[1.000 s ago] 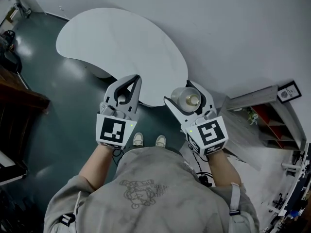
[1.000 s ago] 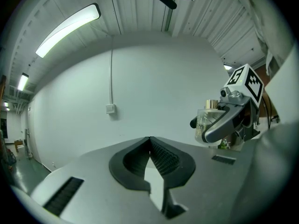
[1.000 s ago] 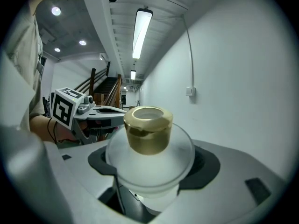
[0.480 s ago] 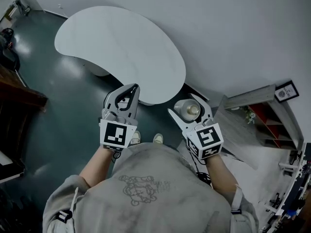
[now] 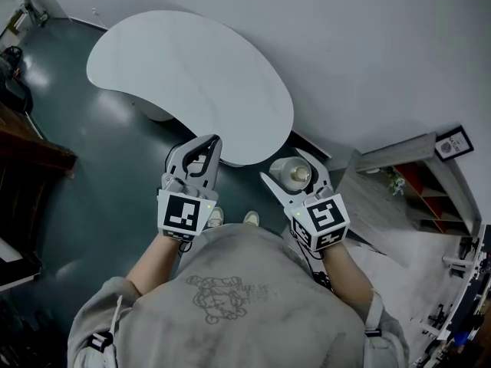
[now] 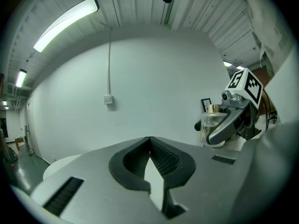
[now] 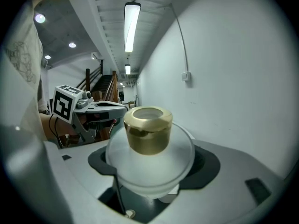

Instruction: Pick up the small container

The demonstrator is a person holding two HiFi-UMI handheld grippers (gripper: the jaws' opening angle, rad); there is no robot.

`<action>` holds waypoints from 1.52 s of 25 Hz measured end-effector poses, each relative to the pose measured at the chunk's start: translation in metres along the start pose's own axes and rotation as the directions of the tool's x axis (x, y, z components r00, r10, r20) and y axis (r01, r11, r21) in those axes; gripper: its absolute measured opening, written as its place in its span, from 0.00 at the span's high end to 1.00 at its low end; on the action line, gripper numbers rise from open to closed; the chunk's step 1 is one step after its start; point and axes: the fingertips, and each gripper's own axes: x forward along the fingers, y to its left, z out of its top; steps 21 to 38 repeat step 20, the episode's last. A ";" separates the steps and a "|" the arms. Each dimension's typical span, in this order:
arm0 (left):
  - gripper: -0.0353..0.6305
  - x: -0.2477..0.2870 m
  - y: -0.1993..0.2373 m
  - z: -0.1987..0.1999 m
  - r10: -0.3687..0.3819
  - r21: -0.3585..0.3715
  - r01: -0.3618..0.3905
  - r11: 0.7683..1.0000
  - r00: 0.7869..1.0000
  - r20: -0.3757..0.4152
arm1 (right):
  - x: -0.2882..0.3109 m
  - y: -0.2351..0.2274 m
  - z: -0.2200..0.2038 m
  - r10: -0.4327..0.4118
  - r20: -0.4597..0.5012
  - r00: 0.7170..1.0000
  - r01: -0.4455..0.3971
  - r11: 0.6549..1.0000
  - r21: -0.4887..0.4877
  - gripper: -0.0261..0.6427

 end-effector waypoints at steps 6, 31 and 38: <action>0.92 -0.001 0.000 -0.003 0.004 0.004 -0.004 1.000 1.000 -0.012 | -0.001 0.002 0.003 0.008 0.003 1.000 -0.008 1.000 -0.015 0.46; 0.92 -0.015 0.001 0.003 -0.007 -0.047 0.007 0.999 1.000 -0.001 | -0.005 0.015 0.007 0.015 0.013 1.000 -0.015 0.999 -0.029 0.46; 0.92 -0.015 0.001 0.003 -0.007 -0.047 0.007 0.999 1.000 -0.001 | -0.005 0.015 0.007 0.015 0.013 1.000 -0.015 0.999 -0.029 0.46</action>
